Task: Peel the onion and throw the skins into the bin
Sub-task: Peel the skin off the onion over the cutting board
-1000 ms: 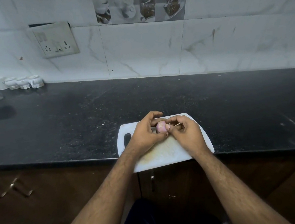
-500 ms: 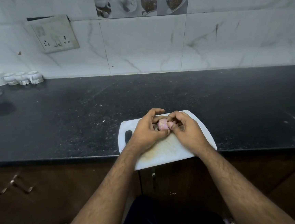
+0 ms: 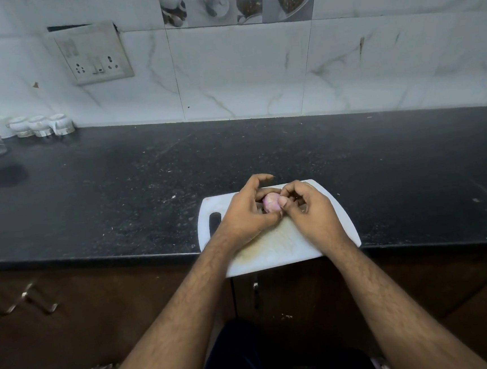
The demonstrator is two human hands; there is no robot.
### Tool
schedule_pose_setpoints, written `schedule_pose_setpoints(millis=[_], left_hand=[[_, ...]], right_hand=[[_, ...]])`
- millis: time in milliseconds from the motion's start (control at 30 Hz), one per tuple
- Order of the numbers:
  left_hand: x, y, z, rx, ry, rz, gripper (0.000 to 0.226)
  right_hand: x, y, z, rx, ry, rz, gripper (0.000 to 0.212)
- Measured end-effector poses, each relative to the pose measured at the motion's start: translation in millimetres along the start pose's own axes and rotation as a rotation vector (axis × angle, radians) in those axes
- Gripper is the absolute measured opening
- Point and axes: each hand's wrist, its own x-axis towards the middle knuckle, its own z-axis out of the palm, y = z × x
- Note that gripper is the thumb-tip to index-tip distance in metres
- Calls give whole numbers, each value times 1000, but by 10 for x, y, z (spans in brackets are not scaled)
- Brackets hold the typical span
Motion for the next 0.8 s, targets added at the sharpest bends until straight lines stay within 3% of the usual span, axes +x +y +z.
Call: schedule_pose_setpoints(millis=[300,433,567,667,800], left_hand=[[-20,34,3,86,3,36,68],[-4,32,35,106,-1,36,72],[1,48,58,174,0,64,70],[-15,66,60,211,17,89,63],[-4,41,64,222,40,93,54]], right_hand=[[1,5,-13,33,-114,-53,9],[-10,33,-30,148,-14,85,21],[-23,19,-6,65,32,79,11],[-32,-5,-4,32,41,94,22],[-39,-24,-17,34,63,117,15]])
